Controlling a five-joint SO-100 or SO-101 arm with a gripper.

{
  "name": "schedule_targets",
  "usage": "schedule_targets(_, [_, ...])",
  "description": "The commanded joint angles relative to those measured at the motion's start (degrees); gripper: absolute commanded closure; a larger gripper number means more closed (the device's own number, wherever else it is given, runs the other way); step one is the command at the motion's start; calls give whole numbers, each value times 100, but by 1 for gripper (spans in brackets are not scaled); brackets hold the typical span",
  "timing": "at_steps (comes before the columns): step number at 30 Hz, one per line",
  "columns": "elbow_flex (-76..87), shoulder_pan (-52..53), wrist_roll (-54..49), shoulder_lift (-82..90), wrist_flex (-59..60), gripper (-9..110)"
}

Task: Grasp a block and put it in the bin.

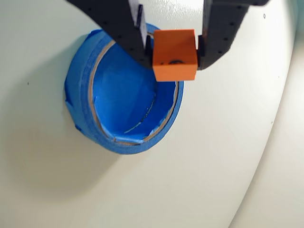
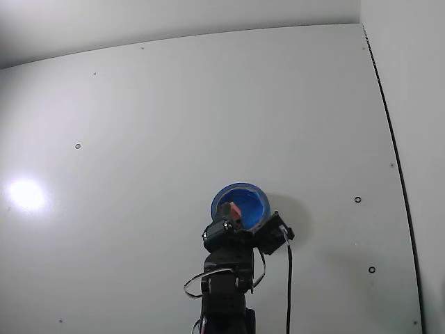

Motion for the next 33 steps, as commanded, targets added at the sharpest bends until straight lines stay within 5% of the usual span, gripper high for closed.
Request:
schedule_targets(1, [-123,-606,9,176,-167,101])
schedule_targets(33, [-439,158,-1020,158,-255,100])
